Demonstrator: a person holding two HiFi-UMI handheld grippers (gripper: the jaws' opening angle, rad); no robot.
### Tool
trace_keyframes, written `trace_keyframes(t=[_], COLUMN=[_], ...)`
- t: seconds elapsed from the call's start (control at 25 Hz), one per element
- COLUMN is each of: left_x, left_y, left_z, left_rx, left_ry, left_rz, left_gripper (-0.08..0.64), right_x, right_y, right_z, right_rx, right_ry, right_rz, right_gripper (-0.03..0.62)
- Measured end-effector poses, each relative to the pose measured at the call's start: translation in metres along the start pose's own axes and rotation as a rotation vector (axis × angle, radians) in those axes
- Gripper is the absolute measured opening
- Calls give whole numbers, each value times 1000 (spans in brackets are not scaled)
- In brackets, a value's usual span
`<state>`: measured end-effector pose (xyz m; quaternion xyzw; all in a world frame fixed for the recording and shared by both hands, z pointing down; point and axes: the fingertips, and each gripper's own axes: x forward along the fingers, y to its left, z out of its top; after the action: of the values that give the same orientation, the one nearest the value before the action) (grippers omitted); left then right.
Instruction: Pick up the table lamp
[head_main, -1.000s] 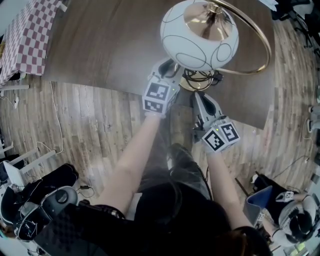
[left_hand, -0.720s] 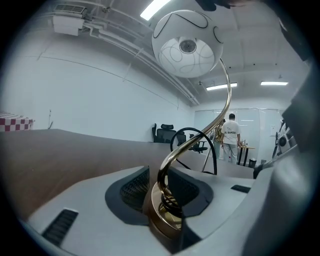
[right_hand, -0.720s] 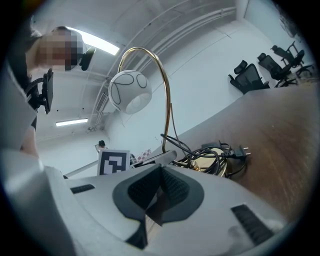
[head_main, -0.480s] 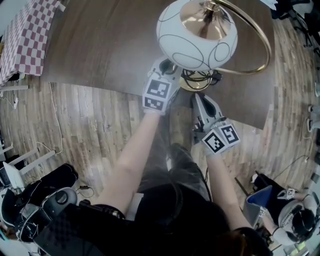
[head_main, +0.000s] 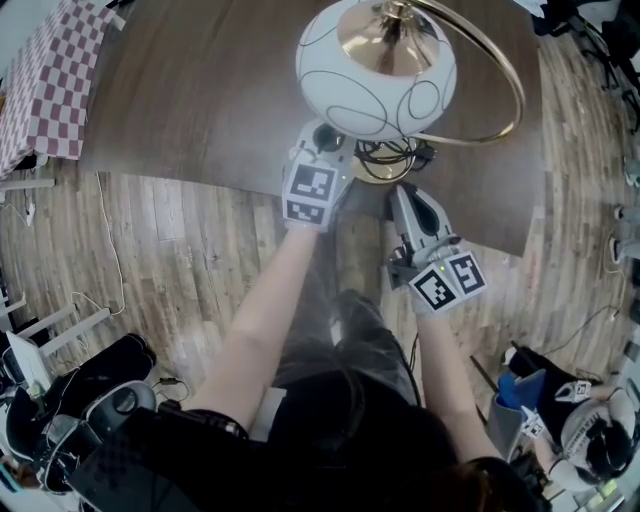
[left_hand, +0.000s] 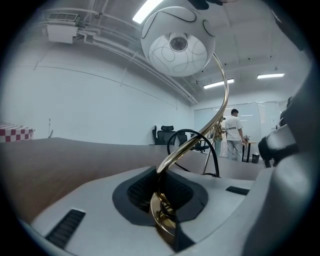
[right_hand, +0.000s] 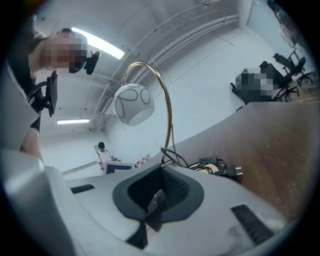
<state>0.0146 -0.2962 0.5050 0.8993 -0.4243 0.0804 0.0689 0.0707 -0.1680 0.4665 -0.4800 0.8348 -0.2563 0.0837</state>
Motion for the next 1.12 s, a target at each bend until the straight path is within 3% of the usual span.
trace_keyframes(t=[0.36, 0.44, 0.6, 0.68, 1.12], left_x=[-2, -2, -2, -2, -2], left_y=[2, 2, 2, 3, 4], left_z=[-1, 0, -1, -1, -1], left_rx=[-8, -9, -14, -22, -36], left_ry=[-13, -13, -13, -15, -14], left_rz=[27, 26, 27, 30, 42], left_gripper=[26, 26, 26, 26, 26], right_x=[-3, -3, -8, -8, -6], right_y=[0, -1, -2, -2, 6], right_z=[48, 59, 81, 90, 140], right_rx=[-156, -170, -198, -215, -284], right_ry=[-53, -65, -107, -117, -197], right_rz=[-18, -16, -22, -25, -22], right_gripper=[12, 55, 62, 119, 141])
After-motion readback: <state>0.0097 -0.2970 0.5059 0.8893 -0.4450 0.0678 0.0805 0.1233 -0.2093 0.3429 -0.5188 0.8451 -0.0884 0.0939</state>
